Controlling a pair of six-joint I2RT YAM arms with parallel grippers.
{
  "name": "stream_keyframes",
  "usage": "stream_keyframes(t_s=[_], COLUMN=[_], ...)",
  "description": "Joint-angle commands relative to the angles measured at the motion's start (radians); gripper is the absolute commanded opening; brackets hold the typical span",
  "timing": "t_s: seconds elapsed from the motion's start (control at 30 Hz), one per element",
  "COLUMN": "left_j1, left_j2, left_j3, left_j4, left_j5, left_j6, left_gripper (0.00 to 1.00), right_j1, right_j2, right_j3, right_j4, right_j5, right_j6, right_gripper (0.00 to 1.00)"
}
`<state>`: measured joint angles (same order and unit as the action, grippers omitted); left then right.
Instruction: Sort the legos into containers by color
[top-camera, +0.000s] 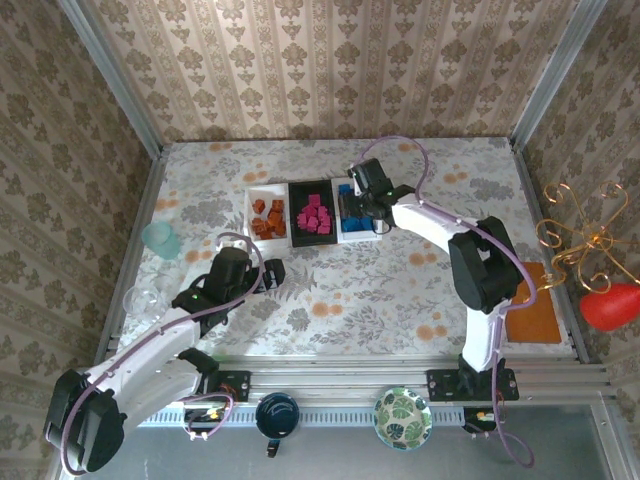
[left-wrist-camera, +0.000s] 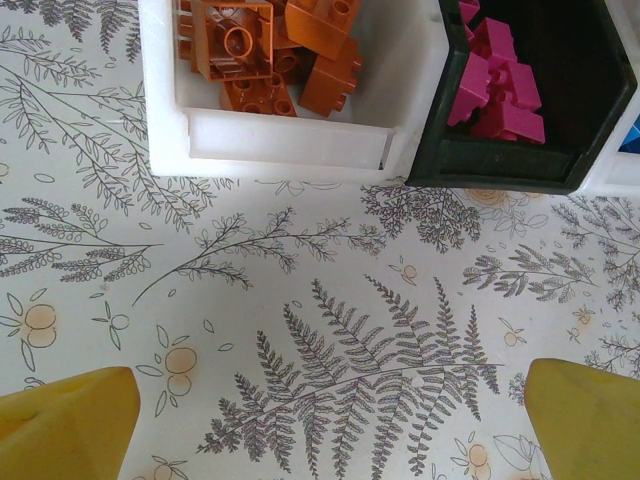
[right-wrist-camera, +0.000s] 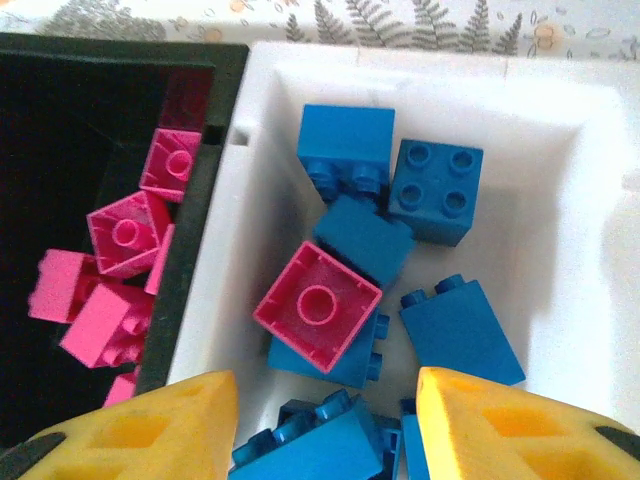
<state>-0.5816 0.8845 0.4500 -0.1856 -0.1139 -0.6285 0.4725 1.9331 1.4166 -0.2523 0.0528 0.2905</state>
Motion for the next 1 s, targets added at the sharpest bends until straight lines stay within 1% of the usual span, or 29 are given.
stream_keyframes(t_s=[0.0, 0.13, 0.23, 0.3, 0.5, 0.67, 0.77, 0.9, 0.97], left_j1=[0.008, 0.009, 0.009, 0.009, 0.009, 0.009, 0.009, 0.011, 0.011], left_j2=[0.001, 0.003, 0.004, 0.007, 0.009, 0.007, 0.008, 0.004, 0.005], left_j3=[0.035, 0.038, 0.036, 0.036, 0.035, 0.032, 0.035, 0.032, 0.03], left_j4=[0.008, 0.006, 0.008, 0.009, 0.012, 0.013, 0.011, 0.012, 0.012], left_j5=[0.01, 0.01, 0.011, 0.014, 0.016, 0.017, 0.016, 0.014, 0.014], left_j6=[0.013, 0.014, 0.013, 0.012, 0.01, 0.01, 0.013, 0.012, 0.011], left_gripper=[1.0, 1.0, 1.0, 1.0, 1.0, 1.0, 1.0, 1.0, 1.0], right_j1=[0.008, -0.002, -0.021, -0.026, -0.037, -0.046, -0.046, -0.046, -0.047], right_j2=[0.032, 0.047, 0.028, 0.021, 0.055, 0.079, 0.099, 0.114, 0.121], right_j3=[0.03, 0.028, -0.032, -0.043, -0.017, -0.025, -0.012, -0.028, -0.033], right_j4=[-0.01, -0.009, 0.093, 0.125, 0.109, 0.163, 0.154, 0.149, 0.151], right_j5=[0.031, 0.024, -0.029, -0.048, -0.048, -0.108, -0.122, -0.114, -0.116], right_j6=[0.052, 0.125, 0.201, 0.234, 0.286, 0.313, 0.324, 0.331, 0.333], right_gripper=[0.46, 0.44, 0.45, 0.45, 0.43, 0.41, 0.41, 0.38, 0.35])
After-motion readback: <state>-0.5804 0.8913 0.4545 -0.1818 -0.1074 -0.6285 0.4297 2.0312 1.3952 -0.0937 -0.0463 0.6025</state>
